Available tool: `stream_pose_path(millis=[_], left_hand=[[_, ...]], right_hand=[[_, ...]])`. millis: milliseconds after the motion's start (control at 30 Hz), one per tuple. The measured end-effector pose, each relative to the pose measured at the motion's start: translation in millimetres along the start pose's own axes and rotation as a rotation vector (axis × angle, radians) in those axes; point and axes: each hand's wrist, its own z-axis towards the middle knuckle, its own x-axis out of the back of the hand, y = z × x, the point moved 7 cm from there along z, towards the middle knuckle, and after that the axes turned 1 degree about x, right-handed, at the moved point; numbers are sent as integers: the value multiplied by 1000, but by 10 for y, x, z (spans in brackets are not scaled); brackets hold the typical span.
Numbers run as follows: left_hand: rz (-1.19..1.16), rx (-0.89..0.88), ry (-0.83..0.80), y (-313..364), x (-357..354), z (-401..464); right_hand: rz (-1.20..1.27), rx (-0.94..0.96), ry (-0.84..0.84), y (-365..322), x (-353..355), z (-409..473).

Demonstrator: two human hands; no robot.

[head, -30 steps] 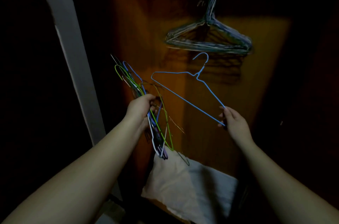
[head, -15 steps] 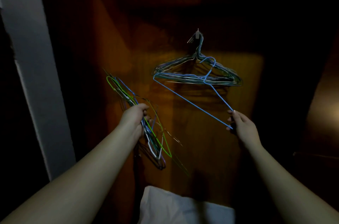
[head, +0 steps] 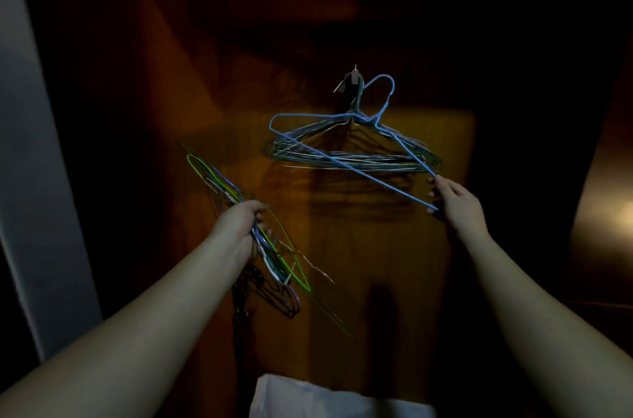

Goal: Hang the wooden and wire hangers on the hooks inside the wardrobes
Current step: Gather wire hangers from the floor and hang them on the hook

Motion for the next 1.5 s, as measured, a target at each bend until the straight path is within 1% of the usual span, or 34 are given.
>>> stream_pose_path(millis=[200, 333, 567, 767, 1267, 1433, 1500], left_hand=[[37, 48, 13, -27, -152, 183], [20, 54, 12, -41, -332, 325], [-14, 12, 72, -20, -588, 522], [0, 10, 74, -49, -714, 617], [-9, 21, 108, -142, -640, 678], [4, 4, 119, -156, -582, 675], [12, 3, 120, -161, -560, 681]], right_hand=[[10, 35, 0, -46, -90, 267], [74, 62, -13, -40, -152, 452], [119, 70, -40, -24, -177, 719], [91, 86, -87, -38, -252, 785], [24, 102, -189, 53, -391, 897], [23, 82, -209, 108, -360, 961], [25, 43, -220, 150, -343, 999]])
